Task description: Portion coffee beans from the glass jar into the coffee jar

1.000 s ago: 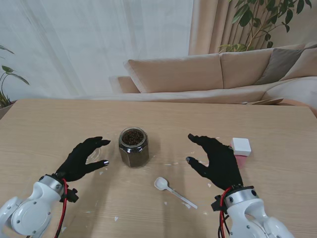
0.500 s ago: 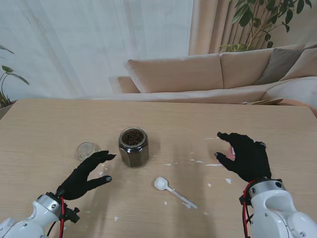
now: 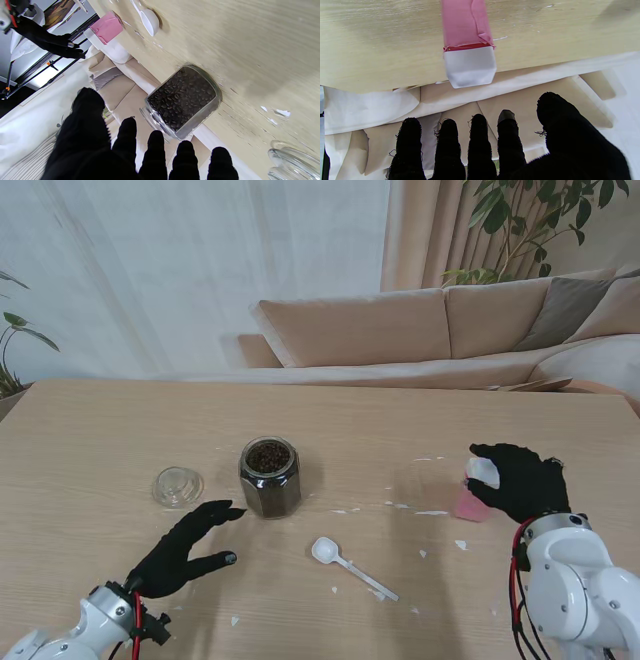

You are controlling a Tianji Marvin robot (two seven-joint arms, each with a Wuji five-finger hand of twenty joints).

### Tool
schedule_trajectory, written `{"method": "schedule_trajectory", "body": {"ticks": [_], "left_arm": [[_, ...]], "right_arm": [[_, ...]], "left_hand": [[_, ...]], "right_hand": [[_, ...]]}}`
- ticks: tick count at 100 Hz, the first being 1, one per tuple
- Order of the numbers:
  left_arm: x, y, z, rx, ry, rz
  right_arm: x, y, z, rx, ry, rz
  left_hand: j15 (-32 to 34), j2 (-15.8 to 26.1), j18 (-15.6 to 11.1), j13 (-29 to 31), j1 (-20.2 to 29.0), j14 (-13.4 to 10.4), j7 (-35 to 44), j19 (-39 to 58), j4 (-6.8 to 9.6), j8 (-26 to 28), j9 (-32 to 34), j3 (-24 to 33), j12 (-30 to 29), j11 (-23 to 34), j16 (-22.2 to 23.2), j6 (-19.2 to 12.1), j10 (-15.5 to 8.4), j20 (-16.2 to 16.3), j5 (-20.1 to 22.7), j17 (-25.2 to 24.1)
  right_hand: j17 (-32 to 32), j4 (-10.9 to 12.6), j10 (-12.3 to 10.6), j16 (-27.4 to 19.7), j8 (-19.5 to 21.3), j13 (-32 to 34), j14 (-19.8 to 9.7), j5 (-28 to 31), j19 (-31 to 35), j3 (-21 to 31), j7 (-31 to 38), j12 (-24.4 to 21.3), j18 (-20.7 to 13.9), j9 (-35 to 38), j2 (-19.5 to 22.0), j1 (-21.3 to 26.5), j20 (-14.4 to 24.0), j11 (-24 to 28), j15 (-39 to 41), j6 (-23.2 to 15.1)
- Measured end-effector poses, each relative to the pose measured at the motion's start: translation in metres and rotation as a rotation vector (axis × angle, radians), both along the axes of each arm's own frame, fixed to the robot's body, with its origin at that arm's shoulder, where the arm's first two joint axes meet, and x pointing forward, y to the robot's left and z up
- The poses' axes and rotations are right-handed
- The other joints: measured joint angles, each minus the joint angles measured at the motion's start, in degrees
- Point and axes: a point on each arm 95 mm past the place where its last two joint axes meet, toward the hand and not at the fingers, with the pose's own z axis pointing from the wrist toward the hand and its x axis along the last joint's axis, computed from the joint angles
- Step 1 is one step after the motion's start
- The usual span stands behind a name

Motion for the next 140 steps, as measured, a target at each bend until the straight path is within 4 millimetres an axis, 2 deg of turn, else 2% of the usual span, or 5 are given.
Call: {"method": "schedule_trajectory", "body": {"ticks": [49, 73, 91, 105, 140], "left_arm": [[-0.005, 0.003, 0.000, -0.006, -0.016, -0.013], [-0.005, 0.003, 0.000, -0.005, -0.017, -0.012], [-0.005, 0.003, -0.001, -0.004, -0.017, -0.011], [-0.005, 0.003, -0.001, -0.003, -0.020, -0.008], [-0.005, 0.003, -0.001, -0.006, -0.025, -0.007]], "right_arm": [[0.032, 0.000, -0.028, -0.081, 0.079, -0.014], [0.037, -0.001, -0.044, -0.080, 0.104, -0.032], [0.043, -0.001, -0.052, -0.080, 0.070, -0.036], [0.045, -0.002, -0.058, -0.064, 0.058, -0.042], [0.047, -0.001, -0.057, -0.029, -0.014, -0.029]], "left_hand": [[0.0, 0.0, -0.1, 0.0, 0.7, 0.0, 0.0, 0.0, 0.56, 0.0, 0.0, 0.0, 0.0, 1.2, 0.0, 0.0, 0.6, -0.6, 0.0, 0.0], [0.0, 0.0, -0.1, 0.0, 0.7, 0.0, 0.0, 0.0, 0.56, 0.0, 0.0, 0.0, 0.0, 1.3, 0.0, 0.0, 0.6, -1.2, 0.0, 0.0], [0.0, 0.0, -0.1, 0.0, 0.7, 0.0, 0.0, 0.0, 0.56, 0.0, 0.0, 0.0, 0.0, 1.3, 0.0, 0.0, 0.6, -1.3, 0.0, 0.0], [0.0, 0.0, -0.1, 0.0, 0.7, 0.0, 0.0, 0.0, 0.56, 0.0, 0.0, 0.0, 0.0, 1.3, 0.0, 0.0, 0.6, -1.3, 0.0, 0.0], [0.0, 0.0, -0.1, 0.0, 0.7, 0.0, 0.0, 0.0, 0.56, 0.0, 0.0, 0.0, 0.0, 1.3, 0.0, 0.0, 0.6, -1.3, 0.0, 0.0]], "right_hand": [[10.0, -1.1, 0.0, 4.9, 3.0, 4.3, 9.1, -5.4, 22.9, 2.8, 0.5, -0.7, 3.6, -5.6, -3.5, -4.8, 6.4, 0.6, 9.5, -1.5], [14.9, -2.1, 0.7, 7.8, 5.9, 7.6, 9.7, -5.4, 30.2, 4.0, 0.5, 0.5, 4.2, -6.4, -5.2, -4.8, 7.7, 1.4, 15.6, -2.2], [22.9, -1.0, 2.3, 9.9, 7.4, 13.1, 9.7, -4.2, 35.4, 4.7, 4.6, 2.9, 1.3, -5.9, -8.3, 2.0, 6.9, 9.5, 22.3, -2.0], [29.3, -1.5, 3.8, 10.0, 7.3, 17.6, 9.9, -2.4, 36.7, 19.7, 9.6, 2.7, -1.4, -4.7, -12.6, 3.4, 1.9, 13.8, 25.0, -0.5], [36.6, -9.2, 4.3, 9.8, 4.4, 23.1, 12.0, 4.7, 36.7, 30.5, 15.5, 3.0, -2.8, 1.2, -22.0, 4.6, -3.4, 15.0, 25.2, 1.2]]}}
